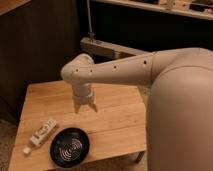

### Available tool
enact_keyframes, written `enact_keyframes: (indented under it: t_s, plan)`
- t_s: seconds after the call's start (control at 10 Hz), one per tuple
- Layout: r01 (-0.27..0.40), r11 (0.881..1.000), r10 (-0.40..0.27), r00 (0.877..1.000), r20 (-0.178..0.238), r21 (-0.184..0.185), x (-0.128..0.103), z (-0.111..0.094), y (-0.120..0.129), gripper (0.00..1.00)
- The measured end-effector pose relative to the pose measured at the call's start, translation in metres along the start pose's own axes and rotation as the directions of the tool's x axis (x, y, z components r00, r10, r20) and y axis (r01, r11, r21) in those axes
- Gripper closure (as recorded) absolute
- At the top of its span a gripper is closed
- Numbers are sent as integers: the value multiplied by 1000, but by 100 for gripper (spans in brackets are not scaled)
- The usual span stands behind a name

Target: Place the bottle in the ceramic bowl

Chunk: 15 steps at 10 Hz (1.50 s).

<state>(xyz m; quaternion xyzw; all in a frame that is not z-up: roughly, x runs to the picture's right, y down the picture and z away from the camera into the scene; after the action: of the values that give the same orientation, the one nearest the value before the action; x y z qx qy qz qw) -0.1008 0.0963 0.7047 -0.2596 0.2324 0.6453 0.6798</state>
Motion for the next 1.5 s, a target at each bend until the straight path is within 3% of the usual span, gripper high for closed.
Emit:
enact_keyframes:
  t_s: [0.2,0.3,0.5,0.6,0.7,0.8,0.9,1.0,1.1,1.4,1.5]
  plan:
    - [-6,1000,5,1000,-10,-15,-5,-3,3,35]
    - [-25,999,24,999,-27,-42,-16,-6,10,35]
    - [-94,991,86,992,-90,-92,-35,-8,26,35]
    - [-175,979,160,978,-135,-105,-42,-10,33,35]
    - [-305,945,279,940,-199,-116,-47,-9,36,35]
    - [-357,927,327,919,-219,-114,-47,-10,34,35]
    - [-462,879,423,869,-257,-116,-49,-12,33,35]
    - [-506,854,461,843,-277,-117,-49,-13,35,35]
    - [-526,843,478,830,-286,-117,-49,-14,37,35]
    - [-524,844,477,831,-285,-116,-49,-14,36,35]
    - [-515,849,466,836,-290,-118,-45,-14,37,35]
